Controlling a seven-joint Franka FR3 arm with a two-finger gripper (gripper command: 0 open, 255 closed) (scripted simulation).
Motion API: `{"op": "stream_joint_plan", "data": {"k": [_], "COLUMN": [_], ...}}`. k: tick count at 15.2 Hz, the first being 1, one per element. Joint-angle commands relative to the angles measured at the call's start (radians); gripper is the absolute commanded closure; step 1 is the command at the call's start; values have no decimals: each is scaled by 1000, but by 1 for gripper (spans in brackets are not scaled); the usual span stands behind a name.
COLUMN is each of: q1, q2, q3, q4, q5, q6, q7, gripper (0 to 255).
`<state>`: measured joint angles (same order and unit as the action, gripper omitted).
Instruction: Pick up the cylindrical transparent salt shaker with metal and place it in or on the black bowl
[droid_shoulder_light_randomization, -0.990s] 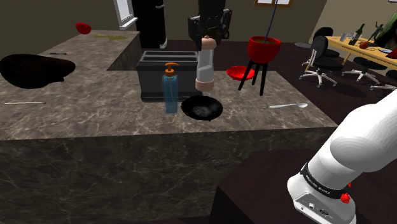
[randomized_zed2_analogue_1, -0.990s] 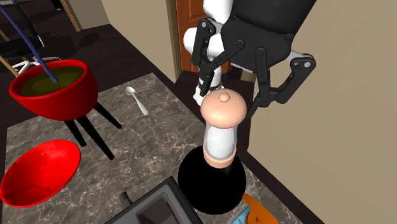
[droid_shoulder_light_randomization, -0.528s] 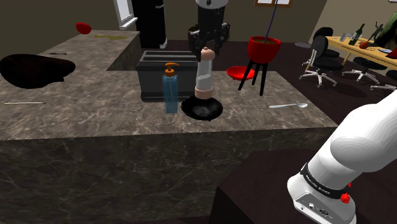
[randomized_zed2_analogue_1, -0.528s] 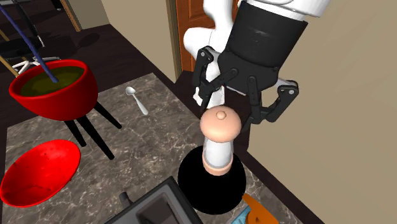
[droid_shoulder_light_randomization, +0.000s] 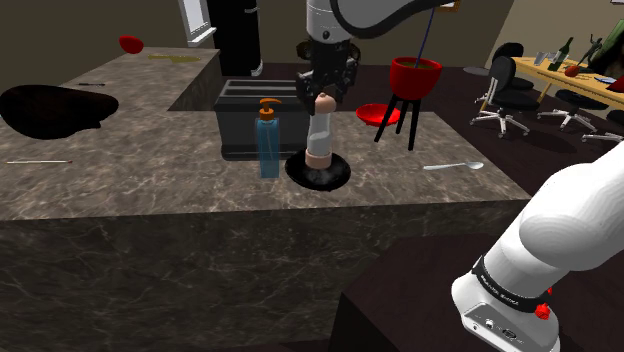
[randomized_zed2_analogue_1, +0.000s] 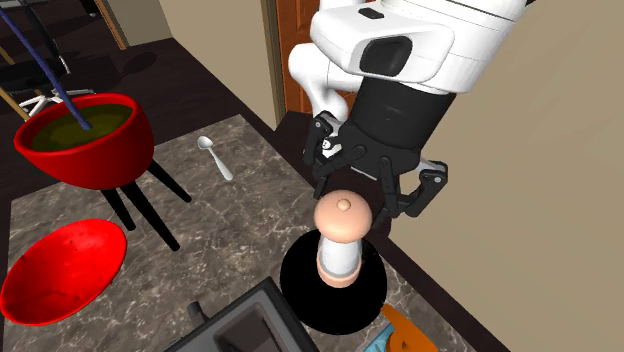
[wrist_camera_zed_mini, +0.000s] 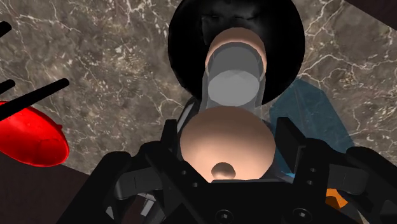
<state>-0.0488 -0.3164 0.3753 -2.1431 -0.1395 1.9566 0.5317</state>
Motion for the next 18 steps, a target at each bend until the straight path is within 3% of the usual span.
{"op": "stream_joint_plan", "data": {"k": [1, 10, 11, 16, 18], "q1": [0, 0, 0, 0, 5], "q2": [3, 5, 5, 5, -10], "q3": [2, 3, 3, 3, 5], "q4": [-23, -36, -36, -36, 16], "q5": [-2, -4, -4, -4, 6], "q6": [26, 41, 41, 41, -26], "q7": [6, 10, 10, 10, 4], "gripper": [255, 255, 0, 0, 0]}}
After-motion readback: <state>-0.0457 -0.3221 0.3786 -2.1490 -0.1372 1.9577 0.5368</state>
